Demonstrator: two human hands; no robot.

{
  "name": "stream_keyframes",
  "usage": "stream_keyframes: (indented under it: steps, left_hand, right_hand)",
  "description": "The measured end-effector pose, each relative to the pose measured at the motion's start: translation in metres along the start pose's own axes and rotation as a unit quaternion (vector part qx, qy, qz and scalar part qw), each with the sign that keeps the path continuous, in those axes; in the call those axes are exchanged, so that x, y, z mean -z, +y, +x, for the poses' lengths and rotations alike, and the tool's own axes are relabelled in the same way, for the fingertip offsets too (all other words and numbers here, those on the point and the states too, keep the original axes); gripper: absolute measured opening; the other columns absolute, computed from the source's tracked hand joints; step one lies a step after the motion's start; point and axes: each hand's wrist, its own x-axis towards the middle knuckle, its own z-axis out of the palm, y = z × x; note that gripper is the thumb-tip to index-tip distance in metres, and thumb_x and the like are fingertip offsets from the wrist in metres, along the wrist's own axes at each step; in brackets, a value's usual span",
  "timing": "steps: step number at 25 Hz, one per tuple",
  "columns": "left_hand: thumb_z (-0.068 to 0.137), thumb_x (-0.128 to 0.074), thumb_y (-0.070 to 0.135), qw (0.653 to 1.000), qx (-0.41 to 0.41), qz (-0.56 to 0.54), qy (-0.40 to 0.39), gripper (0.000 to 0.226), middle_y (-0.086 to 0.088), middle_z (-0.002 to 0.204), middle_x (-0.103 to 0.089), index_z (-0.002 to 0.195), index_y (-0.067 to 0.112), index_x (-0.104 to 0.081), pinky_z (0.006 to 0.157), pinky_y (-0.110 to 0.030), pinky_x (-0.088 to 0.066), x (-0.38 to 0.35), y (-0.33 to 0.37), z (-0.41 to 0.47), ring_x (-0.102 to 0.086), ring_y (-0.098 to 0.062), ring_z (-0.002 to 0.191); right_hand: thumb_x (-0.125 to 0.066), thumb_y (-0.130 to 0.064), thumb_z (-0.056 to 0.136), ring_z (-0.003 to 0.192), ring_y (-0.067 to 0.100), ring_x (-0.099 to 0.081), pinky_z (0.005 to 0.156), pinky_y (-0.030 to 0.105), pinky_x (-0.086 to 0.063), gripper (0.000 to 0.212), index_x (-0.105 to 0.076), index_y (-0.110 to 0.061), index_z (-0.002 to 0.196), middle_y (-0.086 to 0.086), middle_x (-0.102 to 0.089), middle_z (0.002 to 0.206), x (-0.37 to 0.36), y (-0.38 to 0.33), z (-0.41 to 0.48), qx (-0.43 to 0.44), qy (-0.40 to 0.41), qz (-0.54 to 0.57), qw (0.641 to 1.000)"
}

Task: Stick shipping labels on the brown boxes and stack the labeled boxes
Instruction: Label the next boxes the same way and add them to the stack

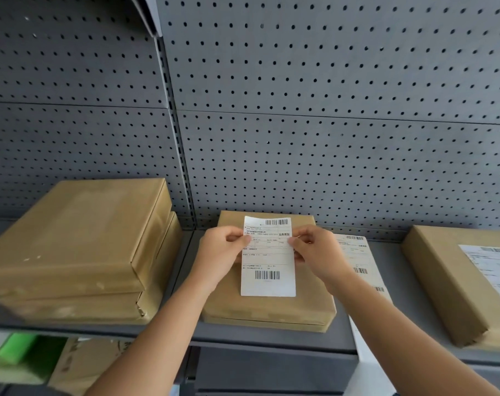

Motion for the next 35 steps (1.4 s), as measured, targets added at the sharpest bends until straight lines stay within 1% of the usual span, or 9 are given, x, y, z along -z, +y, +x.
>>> stream_keyframes:
  steps: [5, 8, 13, 17, 24, 27, 30, 33, 35]
  left_hand:
    - [0.092, -0.072, 0.022, 0.995, -0.026, 0.09, 0.02, 0.017, 0.002, 0.095, -0.08, 0.103, 0.012, -0.08, 0.083, -0.041, -0.063, -0.009, -0.009, 0.02, -0.075, -0.013, 0.088]
    - [0.093, -0.072, 0.021, 0.992, -0.026, 0.122, 0.019, 0.017, -0.001, 0.096, -0.08, 0.103, 0.011, -0.08, 0.082, -0.038, -0.063, -0.014, -0.011, 0.027, -0.074, -0.014, 0.086]
    - [0.094, -0.07, 0.019, 0.981, -0.029, 0.192, 0.032, 0.014, 0.004, 0.092, -0.075, 0.103, 0.012, -0.079, 0.061, -0.01, -0.043, -0.017, -0.01, 0.028, -0.066, -0.01, 0.082]
    - [0.095, -0.069, 0.018, 0.971, -0.037, 0.233, 0.034, 0.011, 0.006, 0.083, -0.068, 0.103, 0.012, -0.075, 0.065, -0.028, -0.052, -0.02, -0.007, 0.027, -0.068, -0.017, 0.078]
    - [0.092, -0.074, 0.026, 0.955, -0.032, 0.291, 0.037, 0.027, -0.004, 0.098, -0.068, 0.112, 0.011, -0.065, 0.069, -0.032, -0.049, -0.021, -0.008, 0.03, -0.067, -0.024, 0.087]
    - [0.09, -0.076, 0.029, 0.951, -0.062, 0.3, 0.044, 0.029, -0.003, 0.106, -0.065, 0.111, 0.013, -0.063, 0.076, -0.036, -0.053, -0.018, -0.01, 0.029, -0.064, -0.023, 0.093]
    - [0.099, -0.063, 0.031, 0.916, -0.165, 0.364, 0.042, 0.036, 0.002, 0.131, -0.06, 0.131, 0.015, -0.062, 0.094, -0.032, -0.05, -0.016, -0.016, 0.022, -0.057, -0.018, 0.121]
    - [0.109, -0.04, 0.029, 0.891, -0.223, 0.394, -0.036, 0.047, -0.001, 0.161, -0.041, 0.153, 0.013, -0.043, 0.123, -0.031, -0.022, -0.018, -0.017, 0.02, -0.033, -0.018, 0.15]
    - [0.111, -0.028, 0.032, 0.872, -0.221, 0.426, -0.099, 0.053, -0.002, 0.169, -0.023, 0.16, 0.013, -0.026, 0.128, -0.032, -0.008, -0.02, -0.016, 0.022, -0.015, -0.014, 0.156]
  right_hand:
    - [-0.063, -0.013, 0.095, 0.082, 0.021, -0.072, 0.074, 0.04, -0.062, 0.015, -0.06, -0.028, 0.095, 0.003, -0.072, 0.083, -0.012, 0.006, 0.009, 0.02, 0.042, -0.076, 0.996]
    - [-0.062, -0.014, 0.096, 0.076, 0.01, -0.065, 0.063, 0.027, -0.051, 0.014, -0.057, -0.023, 0.105, -0.004, -0.069, 0.076, -0.014, 0.009, 0.013, 0.038, 0.06, -0.121, 0.99]
    - [-0.056, -0.012, 0.098, 0.072, 0.005, -0.053, 0.054, 0.021, -0.04, 0.012, -0.053, -0.018, 0.109, -0.007, -0.059, 0.076, -0.019, 0.009, 0.015, 0.05, 0.058, -0.178, 0.981]
    - [-0.052, -0.011, 0.097, 0.067, 0.014, -0.055, 0.054, 0.031, -0.046, 0.011, -0.052, -0.018, 0.105, -0.002, -0.06, 0.077, -0.025, 0.01, 0.017, 0.057, 0.058, -0.215, 0.973]
    - [-0.05, -0.011, 0.094, 0.074, 0.031, -0.061, 0.064, 0.038, -0.053, 0.013, -0.049, -0.014, 0.107, 0.009, -0.066, 0.085, -0.031, 0.01, 0.02, 0.074, 0.048, -0.306, 0.948]
    - [-0.05, -0.011, 0.094, 0.079, 0.033, -0.063, 0.065, 0.038, -0.053, 0.015, -0.049, -0.011, 0.109, 0.008, -0.063, 0.09, -0.032, 0.007, 0.021, 0.076, 0.044, -0.338, 0.937]
    - [-0.051, -0.013, 0.094, 0.087, 0.03, -0.059, 0.066, 0.034, -0.046, 0.019, -0.053, -0.009, 0.113, 0.005, -0.057, 0.099, -0.032, 0.007, 0.019, 0.085, 0.05, -0.374, 0.922]
    - [-0.05, -0.014, 0.095, 0.105, 0.031, -0.058, 0.084, 0.039, -0.05, 0.029, -0.061, -0.008, 0.121, 0.008, -0.063, 0.118, -0.035, 0.015, 0.019, 0.185, 0.078, -0.417, 0.887]
    - [-0.046, -0.015, 0.097, 0.128, 0.029, -0.052, 0.104, 0.042, -0.044, 0.039, -0.057, -0.008, 0.134, 0.008, -0.059, 0.136, -0.041, 0.019, 0.02, 0.232, 0.037, -0.431, 0.871]
